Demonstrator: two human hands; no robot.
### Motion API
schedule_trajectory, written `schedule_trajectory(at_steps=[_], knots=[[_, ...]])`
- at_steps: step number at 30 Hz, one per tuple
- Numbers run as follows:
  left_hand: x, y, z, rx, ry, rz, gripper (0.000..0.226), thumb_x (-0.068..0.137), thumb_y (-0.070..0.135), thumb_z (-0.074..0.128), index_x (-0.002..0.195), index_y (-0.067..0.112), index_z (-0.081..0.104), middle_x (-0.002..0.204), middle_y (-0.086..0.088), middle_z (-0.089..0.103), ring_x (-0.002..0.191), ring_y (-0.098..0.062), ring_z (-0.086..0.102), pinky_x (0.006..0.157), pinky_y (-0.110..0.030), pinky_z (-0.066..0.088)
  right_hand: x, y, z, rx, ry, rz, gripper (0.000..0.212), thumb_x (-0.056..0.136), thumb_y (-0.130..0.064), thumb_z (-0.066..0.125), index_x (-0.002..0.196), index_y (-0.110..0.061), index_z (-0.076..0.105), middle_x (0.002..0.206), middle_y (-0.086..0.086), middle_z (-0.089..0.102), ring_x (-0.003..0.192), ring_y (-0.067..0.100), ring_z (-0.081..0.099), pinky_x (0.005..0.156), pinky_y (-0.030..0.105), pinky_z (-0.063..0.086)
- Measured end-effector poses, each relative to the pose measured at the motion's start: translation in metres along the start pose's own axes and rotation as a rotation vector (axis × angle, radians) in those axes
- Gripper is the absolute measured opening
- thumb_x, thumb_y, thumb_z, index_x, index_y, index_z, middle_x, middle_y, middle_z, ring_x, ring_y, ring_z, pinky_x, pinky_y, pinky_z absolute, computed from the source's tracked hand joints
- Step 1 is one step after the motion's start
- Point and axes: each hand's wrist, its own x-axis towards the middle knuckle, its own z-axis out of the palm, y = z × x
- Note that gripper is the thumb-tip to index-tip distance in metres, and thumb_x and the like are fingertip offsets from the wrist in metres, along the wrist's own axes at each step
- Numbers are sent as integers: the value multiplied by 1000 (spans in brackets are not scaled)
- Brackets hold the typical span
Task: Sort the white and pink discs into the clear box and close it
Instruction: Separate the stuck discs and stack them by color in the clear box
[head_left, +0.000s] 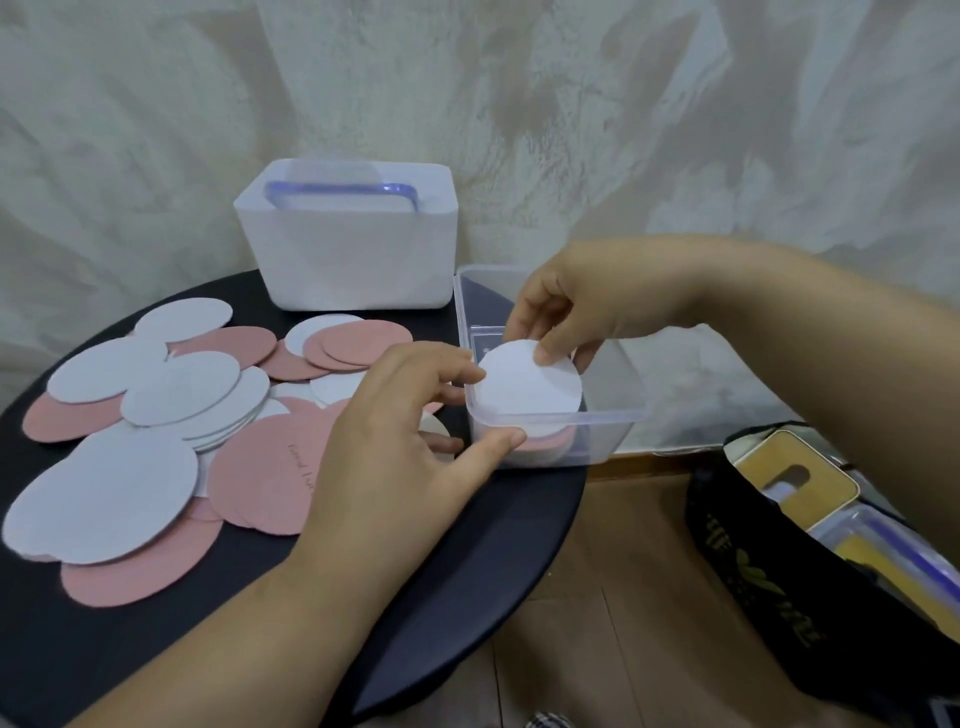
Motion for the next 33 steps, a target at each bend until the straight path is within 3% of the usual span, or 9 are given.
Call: schedule_trajectory(at_steps=[5,10,20,27,33], knots=[[0,0,1,-3,11,-4,36,63,31,75,94,28,59,103,15,54,87,0,57,57,-11,50,0,-2,6,-53,-19,-5,17,84,-8,65,96,-19,70,80,-9,69,65,5,67,66,18,56],[0,-1,1,-11,8,-8,35,63,32,75,94,29,59,104,16,53,88,-2,57,56,-14,51,0,-3,10,-105,-35,-4,17,85,-12,64,97,-22,70,81,-10,68,74,11,69,74,23,57],[-1,1,0,-6,-4,-19,37,66,23,82,94,26,60,104,13,54,87,-1,56,55,-14,51,-1,-4,8,-36,-29,41,17,83,-7,66,94,-19,70,74,-11,70,69,7,69,71,14,55],[-2,1,-1,21,7,-25,37,64,30,80,95,26,60,103,12,54,86,1,56,56,-16,51,1,-7,9,-25,-37,39,16,85,-6,62,94,-16,72,86,-3,72,74,9,69,73,18,56],[-2,2,-4,24,-1,-51,38,65,29,81,97,26,60,101,12,56,83,0,58,60,-21,51,-1,-9,11,-43,-10,36,15,86,-13,62,96,-23,68,93,-3,70,84,12,68,74,19,56]])
